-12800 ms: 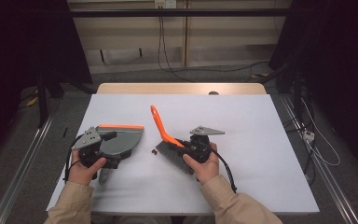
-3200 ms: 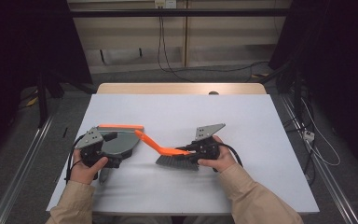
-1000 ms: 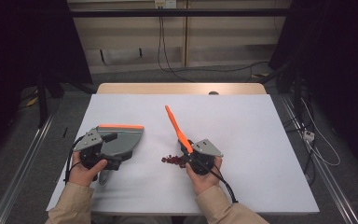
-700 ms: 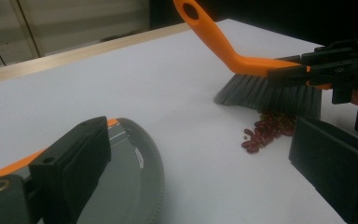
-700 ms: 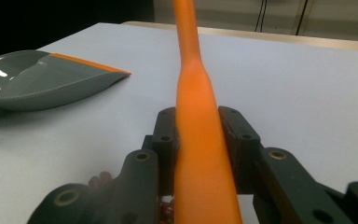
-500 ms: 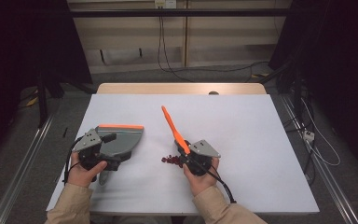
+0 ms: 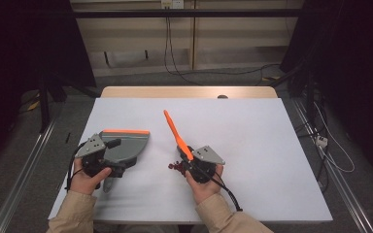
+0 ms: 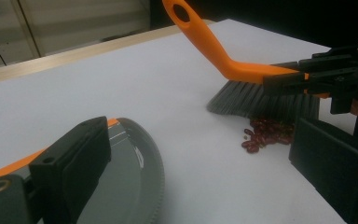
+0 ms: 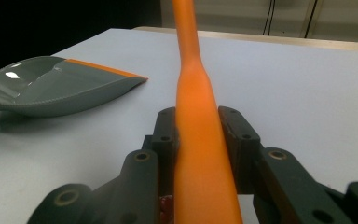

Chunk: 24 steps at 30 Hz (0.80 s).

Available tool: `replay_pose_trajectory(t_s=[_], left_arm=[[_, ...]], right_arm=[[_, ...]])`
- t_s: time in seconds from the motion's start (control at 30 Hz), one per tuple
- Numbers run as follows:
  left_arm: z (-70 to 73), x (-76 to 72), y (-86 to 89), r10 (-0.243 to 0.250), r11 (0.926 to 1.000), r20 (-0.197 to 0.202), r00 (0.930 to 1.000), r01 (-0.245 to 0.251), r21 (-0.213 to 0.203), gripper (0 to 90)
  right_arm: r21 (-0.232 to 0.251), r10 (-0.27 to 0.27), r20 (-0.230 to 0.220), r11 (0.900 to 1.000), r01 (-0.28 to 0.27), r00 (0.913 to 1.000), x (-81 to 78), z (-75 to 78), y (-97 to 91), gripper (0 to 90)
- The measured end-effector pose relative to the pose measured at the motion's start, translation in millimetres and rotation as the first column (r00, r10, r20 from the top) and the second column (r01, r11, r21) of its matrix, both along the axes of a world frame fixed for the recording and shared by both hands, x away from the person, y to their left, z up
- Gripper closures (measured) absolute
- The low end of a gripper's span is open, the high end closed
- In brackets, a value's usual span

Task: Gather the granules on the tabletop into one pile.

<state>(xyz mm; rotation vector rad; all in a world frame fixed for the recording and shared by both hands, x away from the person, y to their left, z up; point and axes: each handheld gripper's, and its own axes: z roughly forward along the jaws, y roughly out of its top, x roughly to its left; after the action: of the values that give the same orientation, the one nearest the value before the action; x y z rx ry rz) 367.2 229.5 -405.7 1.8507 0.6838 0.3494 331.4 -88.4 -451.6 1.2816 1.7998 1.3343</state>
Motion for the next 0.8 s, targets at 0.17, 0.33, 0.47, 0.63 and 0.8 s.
replay_pose_trajectory(t_s=[0.17,0.33,0.47,0.63,0.8], left_arm=[[-0.1,0.1,-0.3,-0.001,1.0000,0.001,1.0000,0.001,0.003,5.5],[0.1,0.3,0.4,0.002,1.0000,0.004,1.0000,-0.002,0.005,5.5],[-0.1,0.1,0.7,0.005,1.0000,-0.003,1.0000,-0.005,0.000,5.5],[0.1,0.2,1.9,0.006,0.9999,0.001,1.0000,-0.006,0.008,5.5],[1.2,-1.4,2.8,0.014,0.9999,-0.002,0.9999,-0.014,0.010,5.5]], right_arm=[[0.009,0.009,0.000,0.9999,-0.009,1.0000,-0.1,0.0,2.5,70.0],[0.032,0.011,-0.004,0.9994,-0.011,0.9999,2.1,-0.2,3.8,70.2],[0.006,0.004,0.006,1.0000,-0.004,1.0000,3.5,1.2,3.0,70.5],[0.031,-0.004,0.009,0.9995,0.004,1.0000,7.9,5.3,-7.2,70.7],[0.053,-0.009,0.021,0.9985,0.008,0.9997,10.4,12.8,-24.5,70.7]])
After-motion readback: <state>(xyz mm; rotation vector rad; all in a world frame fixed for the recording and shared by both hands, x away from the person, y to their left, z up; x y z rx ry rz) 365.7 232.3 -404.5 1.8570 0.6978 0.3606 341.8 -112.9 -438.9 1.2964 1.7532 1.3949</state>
